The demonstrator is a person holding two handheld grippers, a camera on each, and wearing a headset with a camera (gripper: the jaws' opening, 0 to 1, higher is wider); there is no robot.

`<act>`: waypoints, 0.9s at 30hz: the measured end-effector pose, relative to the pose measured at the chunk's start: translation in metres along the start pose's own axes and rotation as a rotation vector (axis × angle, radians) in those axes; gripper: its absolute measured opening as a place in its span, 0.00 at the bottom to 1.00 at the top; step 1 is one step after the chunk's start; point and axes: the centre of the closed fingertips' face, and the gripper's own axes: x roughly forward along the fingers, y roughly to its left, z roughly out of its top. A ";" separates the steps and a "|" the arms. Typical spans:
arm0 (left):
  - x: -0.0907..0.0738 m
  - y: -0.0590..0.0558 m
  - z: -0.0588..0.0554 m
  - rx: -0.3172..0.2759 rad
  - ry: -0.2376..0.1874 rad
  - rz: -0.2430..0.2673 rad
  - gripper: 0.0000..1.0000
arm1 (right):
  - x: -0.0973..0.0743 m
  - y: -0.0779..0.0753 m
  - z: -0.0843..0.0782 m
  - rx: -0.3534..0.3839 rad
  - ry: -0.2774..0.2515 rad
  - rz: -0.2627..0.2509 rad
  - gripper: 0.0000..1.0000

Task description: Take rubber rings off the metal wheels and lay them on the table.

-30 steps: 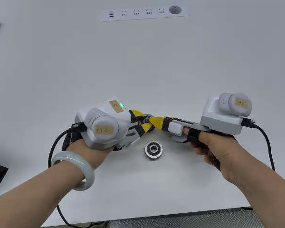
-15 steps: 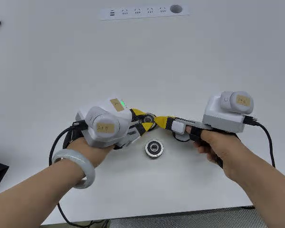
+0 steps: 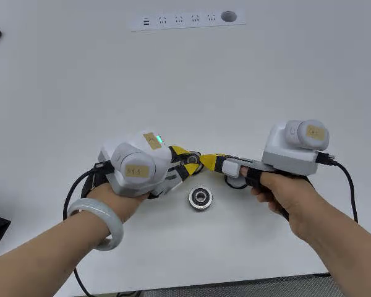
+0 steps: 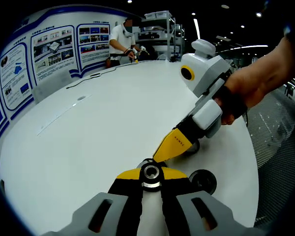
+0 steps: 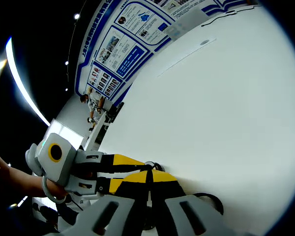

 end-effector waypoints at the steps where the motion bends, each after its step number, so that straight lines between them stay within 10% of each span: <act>1: 0.000 0.000 0.000 0.001 0.000 0.000 0.13 | 0.000 0.002 0.000 0.001 -0.001 0.003 0.02; 14: 0.000 0.001 0.001 0.007 -0.006 -0.002 0.13 | -0.001 0.028 0.001 0.000 -0.018 0.054 0.01; 27: -0.006 -0.002 0.001 0.036 -0.039 -0.018 0.16 | -0.001 0.009 0.002 0.016 -0.030 0.014 0.02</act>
